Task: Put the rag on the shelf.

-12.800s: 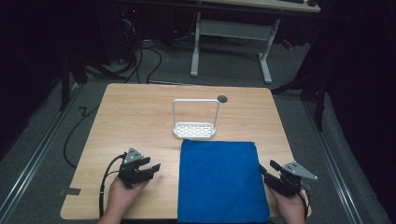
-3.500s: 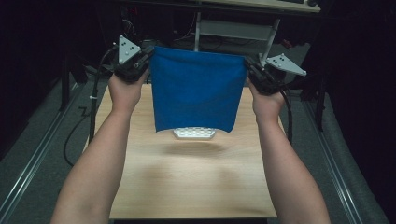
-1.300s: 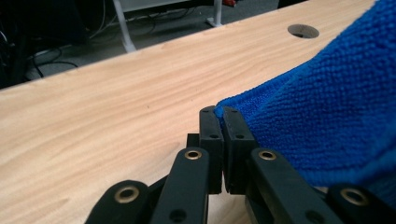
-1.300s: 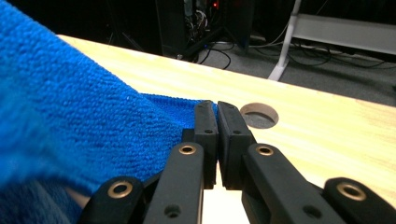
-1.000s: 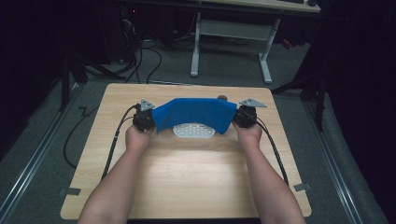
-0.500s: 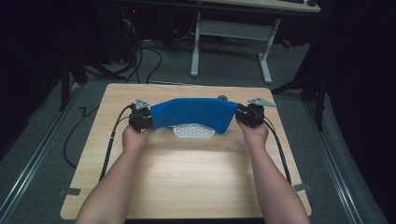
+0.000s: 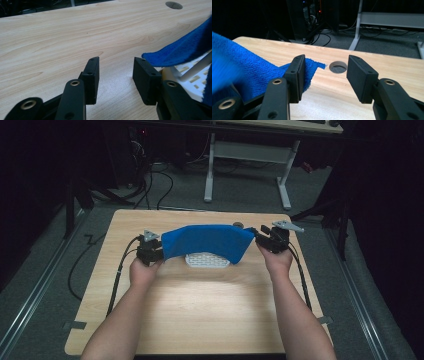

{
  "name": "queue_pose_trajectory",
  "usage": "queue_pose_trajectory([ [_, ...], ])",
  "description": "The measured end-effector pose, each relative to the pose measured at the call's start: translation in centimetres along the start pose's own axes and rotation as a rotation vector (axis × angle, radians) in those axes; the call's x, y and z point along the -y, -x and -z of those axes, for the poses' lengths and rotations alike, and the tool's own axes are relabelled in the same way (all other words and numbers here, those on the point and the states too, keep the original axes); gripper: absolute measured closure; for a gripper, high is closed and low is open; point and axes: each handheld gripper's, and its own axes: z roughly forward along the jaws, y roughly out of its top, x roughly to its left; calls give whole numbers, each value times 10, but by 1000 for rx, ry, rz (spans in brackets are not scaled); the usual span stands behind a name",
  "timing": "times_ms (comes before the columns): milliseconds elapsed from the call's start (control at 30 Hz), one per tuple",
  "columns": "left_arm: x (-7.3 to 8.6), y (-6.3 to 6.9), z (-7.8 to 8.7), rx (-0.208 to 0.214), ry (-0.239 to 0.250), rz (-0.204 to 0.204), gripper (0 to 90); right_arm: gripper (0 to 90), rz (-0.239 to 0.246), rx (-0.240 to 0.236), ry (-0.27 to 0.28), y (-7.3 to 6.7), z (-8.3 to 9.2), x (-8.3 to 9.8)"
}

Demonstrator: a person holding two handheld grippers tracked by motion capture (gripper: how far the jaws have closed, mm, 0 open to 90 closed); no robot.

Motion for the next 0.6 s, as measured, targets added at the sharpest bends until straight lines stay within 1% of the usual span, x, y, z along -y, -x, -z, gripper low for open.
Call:
queue_pose_trajectory([
  [133,1,1,0,0,-8,-3,575,502,3,10,18,3,6,-6],
  [233,1,3,0,2,-4,-5,575,499,-1,15,6,5,8,-4],
  [300,1,5,0,3,-2,-7,575,495,0,22,-14,6,6,1],
  [400,1,6,0,6,3,-9,575,478,1,28,-72,5,-3,13],
  [500,1,6,1,3,2,-14,575,480,5,19,-127,1,-13,26],
  [567,1,6,3,2,1,-14,576,494,17,25,-138,-1,-20,34],
  [600,1,5,3,2,4,-14,576,495,8,24,-153,-1,-23,39],
])
